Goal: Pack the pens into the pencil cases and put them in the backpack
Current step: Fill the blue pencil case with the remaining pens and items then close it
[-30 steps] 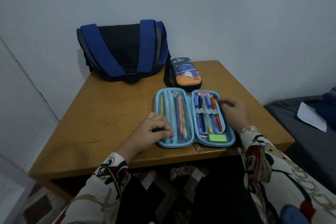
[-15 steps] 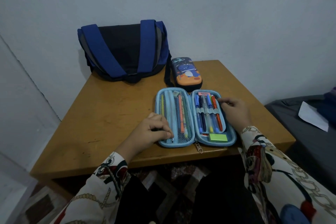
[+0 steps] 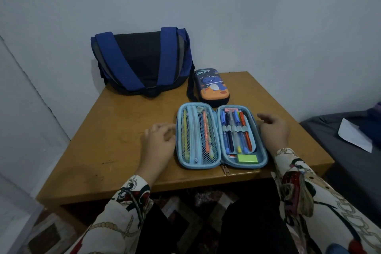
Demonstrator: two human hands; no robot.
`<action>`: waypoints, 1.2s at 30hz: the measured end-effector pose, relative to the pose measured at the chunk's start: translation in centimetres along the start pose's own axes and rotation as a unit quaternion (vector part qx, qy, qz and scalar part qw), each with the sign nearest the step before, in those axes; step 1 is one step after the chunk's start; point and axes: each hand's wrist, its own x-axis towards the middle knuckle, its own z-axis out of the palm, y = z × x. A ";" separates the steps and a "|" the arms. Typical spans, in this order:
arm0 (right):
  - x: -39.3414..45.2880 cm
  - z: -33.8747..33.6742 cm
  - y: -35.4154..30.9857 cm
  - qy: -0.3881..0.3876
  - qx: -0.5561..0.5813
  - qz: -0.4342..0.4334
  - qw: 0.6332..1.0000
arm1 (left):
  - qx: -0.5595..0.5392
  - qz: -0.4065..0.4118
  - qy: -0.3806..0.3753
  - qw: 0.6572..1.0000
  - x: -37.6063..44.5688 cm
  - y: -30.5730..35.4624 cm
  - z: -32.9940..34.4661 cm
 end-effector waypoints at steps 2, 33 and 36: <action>-0.2 -0.1 -0.1 -0.021 -0.040 -0.004 0.999 | 0.075 -0.034 -0.003 0.997 0.5 -0.5 0.5; -3.8 1.0 -4.0 -0.197 0.232 0.081 0.949 | -0.252 0.037 -0.159 0.954 0.4 6.1 2.9; -4.1 1.1 -4.1 -0.200 0.254 0.084 0.943 | -0.232 0.063 -0.176 0.955 0.5 6.8 3.6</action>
